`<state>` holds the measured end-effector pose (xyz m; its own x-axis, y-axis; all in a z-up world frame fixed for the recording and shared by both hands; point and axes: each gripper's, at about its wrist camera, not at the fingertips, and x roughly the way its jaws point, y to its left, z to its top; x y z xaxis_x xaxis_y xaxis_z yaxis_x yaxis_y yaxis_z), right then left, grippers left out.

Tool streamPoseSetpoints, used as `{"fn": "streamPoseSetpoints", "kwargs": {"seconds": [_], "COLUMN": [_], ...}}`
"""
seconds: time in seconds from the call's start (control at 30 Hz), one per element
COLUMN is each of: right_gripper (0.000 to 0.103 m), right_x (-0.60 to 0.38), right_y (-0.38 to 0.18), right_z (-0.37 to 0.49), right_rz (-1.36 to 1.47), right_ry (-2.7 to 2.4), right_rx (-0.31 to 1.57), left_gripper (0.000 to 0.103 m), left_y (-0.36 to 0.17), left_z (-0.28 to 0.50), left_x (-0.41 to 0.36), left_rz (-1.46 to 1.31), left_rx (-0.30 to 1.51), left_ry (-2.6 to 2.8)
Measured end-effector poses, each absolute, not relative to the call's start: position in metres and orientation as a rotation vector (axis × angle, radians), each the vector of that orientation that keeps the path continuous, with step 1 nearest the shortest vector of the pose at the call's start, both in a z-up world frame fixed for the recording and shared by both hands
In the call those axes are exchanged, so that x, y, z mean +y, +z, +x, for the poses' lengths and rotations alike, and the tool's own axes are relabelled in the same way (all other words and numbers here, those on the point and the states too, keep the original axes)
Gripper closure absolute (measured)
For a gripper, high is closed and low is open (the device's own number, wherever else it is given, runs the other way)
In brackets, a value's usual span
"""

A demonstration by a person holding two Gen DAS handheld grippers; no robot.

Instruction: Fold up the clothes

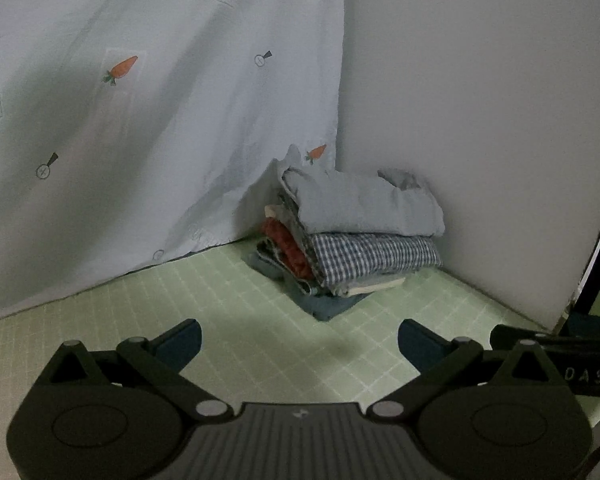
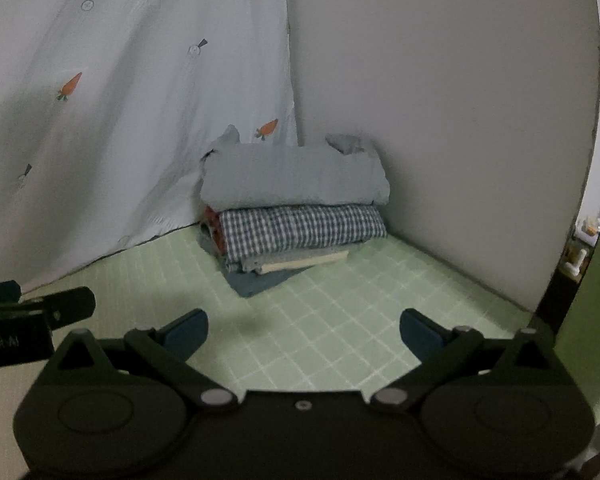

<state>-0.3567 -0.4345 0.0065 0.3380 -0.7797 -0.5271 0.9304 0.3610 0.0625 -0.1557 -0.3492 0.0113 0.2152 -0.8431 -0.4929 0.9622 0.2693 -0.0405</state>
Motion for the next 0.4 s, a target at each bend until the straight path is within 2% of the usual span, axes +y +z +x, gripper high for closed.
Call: {"fn": "streamPoseSetpoints", "kwargs": {"seconds": [0.4], "right_gripper": [0.0], "right_x": [-0.415], "right_y": [0.009], "right_z": [-0.361], "right_rz": [0.363], "right_ry": [-1.141], "right_rx": [0.451], "left_gripper": [0.0], "left_y": [0.013], "left_z": [-0.161], "left_x": [-0.334], "left_rz": [0.285], "left_rx": [0.469], "left_ry": [-1.3]}}
